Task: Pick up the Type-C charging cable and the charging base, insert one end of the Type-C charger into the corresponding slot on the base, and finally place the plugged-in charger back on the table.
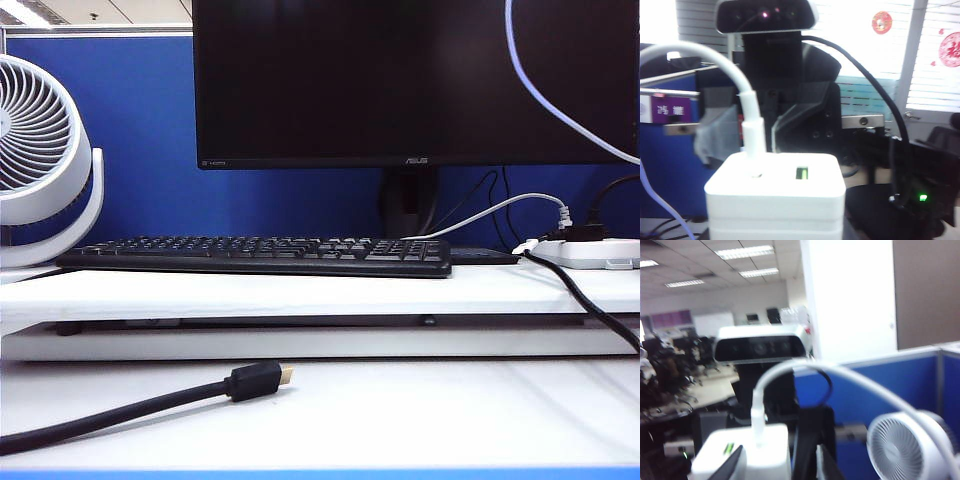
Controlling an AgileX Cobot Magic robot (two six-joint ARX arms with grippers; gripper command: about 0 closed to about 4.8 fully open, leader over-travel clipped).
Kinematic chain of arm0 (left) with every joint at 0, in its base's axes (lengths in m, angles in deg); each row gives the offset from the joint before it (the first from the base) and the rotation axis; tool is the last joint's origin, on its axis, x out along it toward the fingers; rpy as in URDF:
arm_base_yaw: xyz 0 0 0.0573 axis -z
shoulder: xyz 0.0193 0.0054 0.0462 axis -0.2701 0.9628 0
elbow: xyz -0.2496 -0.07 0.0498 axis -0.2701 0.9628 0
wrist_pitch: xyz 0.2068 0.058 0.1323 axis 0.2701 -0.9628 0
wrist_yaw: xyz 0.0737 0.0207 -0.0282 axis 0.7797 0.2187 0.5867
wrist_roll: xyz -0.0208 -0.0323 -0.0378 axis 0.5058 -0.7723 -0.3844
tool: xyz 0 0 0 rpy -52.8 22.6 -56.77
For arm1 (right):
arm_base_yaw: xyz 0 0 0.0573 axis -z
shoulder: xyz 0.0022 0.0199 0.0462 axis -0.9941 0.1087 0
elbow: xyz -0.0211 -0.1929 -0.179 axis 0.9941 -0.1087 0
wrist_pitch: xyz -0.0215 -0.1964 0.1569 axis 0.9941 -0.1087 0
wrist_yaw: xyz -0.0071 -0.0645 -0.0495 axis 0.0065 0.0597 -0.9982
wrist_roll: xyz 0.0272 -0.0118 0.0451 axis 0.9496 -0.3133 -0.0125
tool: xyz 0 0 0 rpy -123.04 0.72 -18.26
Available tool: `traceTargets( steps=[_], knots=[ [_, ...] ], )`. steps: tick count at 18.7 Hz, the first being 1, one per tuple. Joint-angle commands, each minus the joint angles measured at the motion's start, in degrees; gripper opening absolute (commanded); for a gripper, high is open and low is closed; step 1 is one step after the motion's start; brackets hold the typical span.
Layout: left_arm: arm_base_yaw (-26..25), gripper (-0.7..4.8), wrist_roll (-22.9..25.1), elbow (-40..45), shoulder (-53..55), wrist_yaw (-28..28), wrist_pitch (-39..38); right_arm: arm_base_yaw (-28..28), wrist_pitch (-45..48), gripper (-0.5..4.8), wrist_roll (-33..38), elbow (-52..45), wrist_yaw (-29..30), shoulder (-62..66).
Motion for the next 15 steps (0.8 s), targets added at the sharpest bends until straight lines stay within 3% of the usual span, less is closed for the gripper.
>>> traceTargets(
  steps=[1,4,6,7,10,12,15],
  knots=[
    [0.0,-0.05,5.0,-0.8,-0.6,5.0,-3.8,3.3,-0.9,1.86,-0.1,-0.1,-0.2,-2.2],
    [-0.3,-0.05,12.0,-0.8,-0.5,9.8,-12.8,5.5,-1.3,1.85,-0.1,-0.1,-2.9,-4.2],
    [-0.3,-0.05,17.4,-0.8,0.5,16.2,-22.4,6.9,-1.7,1.85,-0.2,-0.1,-5.4,-5.4],
    [-0.3,-0.05,18.2,-0.8,1.0,17.9,-25.0,7.2,-2.3,1.85,-0.2,-0.1,-6.3,-5.6],
    [-0.3,-0.05,18.4,-0.8,6.2,30.4,-38.4,7.6,-5.9,1.85,-1.7,-0.1,-7.5,-6.6],
    [-0.2,-0.05,18.6,-0.8,9.3,33.0,-42.6,7.6,-9.3,1.85,-4.5,-0.1,-7.5,-6.7],
    [-0.1,-0.05,23.6,-0.8,13.7,37.2,-49.3,7.6,-16.5,1.85,-10.4,-0.1,-7.7,-7.0]
  ],
)
